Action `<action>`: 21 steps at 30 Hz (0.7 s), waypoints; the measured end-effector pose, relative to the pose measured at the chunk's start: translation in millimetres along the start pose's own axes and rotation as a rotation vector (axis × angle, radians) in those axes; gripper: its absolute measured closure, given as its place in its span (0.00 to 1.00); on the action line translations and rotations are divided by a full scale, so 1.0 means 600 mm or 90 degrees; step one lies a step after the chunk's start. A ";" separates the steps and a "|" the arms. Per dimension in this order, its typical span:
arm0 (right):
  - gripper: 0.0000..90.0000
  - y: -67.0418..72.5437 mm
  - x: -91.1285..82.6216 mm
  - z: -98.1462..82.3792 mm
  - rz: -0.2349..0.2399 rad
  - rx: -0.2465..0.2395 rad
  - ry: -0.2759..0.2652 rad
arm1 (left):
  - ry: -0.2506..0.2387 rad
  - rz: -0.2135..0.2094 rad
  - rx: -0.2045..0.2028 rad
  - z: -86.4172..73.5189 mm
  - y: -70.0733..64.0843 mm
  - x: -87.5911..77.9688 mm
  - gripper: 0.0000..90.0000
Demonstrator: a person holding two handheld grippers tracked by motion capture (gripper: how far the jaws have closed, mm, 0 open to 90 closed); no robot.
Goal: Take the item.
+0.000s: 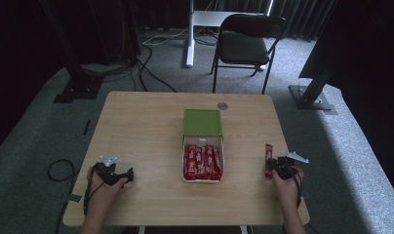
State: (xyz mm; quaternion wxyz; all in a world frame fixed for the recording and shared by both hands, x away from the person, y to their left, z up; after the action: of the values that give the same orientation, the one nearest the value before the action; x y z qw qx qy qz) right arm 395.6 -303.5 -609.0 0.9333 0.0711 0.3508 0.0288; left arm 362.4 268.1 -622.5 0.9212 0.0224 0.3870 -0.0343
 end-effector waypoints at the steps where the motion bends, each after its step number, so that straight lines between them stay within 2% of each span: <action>1: 0.79 -0.002 -0.002 0.002 0.001 0.004 -0.004 | 0.000 0.000 0.000 0.000 0.000 0.000 0.02; 4: 0.76 -0.007 -0.011 0.008 0.003 0.015 -0.016 | 0.000 0.000 0.000 0.000 0.000 0.000 0.02; 6: 0.75 -0.011 -0.015 0.012 -0.002 0.010 -0.024 | 0.000 0.000 0.000 0.000 0.000 0.000 0.02; 12: 0.69 -0.004 -0.025 0.027 0.032 -0.004 -0.051 | 0.000 0.000 0.000 0.000 0.000 0.000 0.02; 13: 0.69 -0.001 -0.025 0.028 0.036 -0.008 -0.052 | 0.000 0.000 0.000 0.000 0.000 0.000 0.02; 14: 0.67 0.010 -0.026 0.030 0.054 -0.021 -0.056 | 0.000 0.000 0.000 0.000 0.000 0.000 0.02; 18: 0.66 0.025 -0.028 0.030 0.073 -0.041 -0.060 | 0.000 0.000 0.000 0.000 0.000 0.000 0.02; 21: 0.63 0.048 -0.032 0.033 0.108 -0.065 -0.073 | 0.000 0.000 0.000 0.000 0.000 0.000 0.02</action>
State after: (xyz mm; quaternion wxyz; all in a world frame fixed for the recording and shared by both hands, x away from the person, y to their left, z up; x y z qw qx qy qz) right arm 394.0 -279.3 -577.6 0.9485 0.0545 0.2876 0.1215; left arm 362.3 268.1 -622.5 0.9211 0.0225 0.3871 -0.0343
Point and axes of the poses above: each handheld gripper's, and its own axes: x roughly forward along the jaws, z roughly out of its top, y roughly to its left, the point moved 8 cm from there along x, roughly forward along the jaws
